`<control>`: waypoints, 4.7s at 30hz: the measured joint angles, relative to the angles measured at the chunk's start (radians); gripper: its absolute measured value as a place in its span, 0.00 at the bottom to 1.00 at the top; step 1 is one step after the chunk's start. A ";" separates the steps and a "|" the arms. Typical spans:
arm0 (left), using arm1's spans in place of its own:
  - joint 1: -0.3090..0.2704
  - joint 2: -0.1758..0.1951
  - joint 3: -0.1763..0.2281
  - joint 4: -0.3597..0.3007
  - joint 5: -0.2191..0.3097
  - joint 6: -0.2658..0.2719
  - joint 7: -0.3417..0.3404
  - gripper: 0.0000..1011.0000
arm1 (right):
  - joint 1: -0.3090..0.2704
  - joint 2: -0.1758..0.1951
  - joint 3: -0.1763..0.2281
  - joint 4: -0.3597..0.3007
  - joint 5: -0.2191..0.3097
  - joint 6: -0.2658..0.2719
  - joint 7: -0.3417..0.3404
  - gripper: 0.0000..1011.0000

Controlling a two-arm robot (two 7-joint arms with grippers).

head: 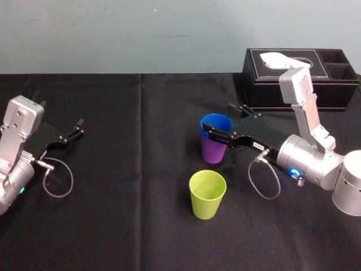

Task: Stack the three plastic cups sequentially using one hand.

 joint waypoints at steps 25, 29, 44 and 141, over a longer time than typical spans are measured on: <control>0.000 0.000 0.000 0.000 0.000 0.000 0.000 1.00 | -0.044 0.014 0.028 -0.040 0.006 -0.022 -0.012 0.99; 0.000 0.000 0.000 0.000 0.000 0.000 0.000 1.00 | -0.088 0.034 0.049 -0.078 0.021 -0.039 -0.010 0.99; 0.000 0.000 0.000 0.000 0.000 0.000 0.000 1.00 | -0.335 0.139 0.151 -0.206 0.112 -0.156 0.054 0.99; 0.000 0.000 0.000 0.000 0.000 0.000 0.000 1.00 | -0.261 0.116 -0.035 -0.135 0.011 -0.143 0.132 0.72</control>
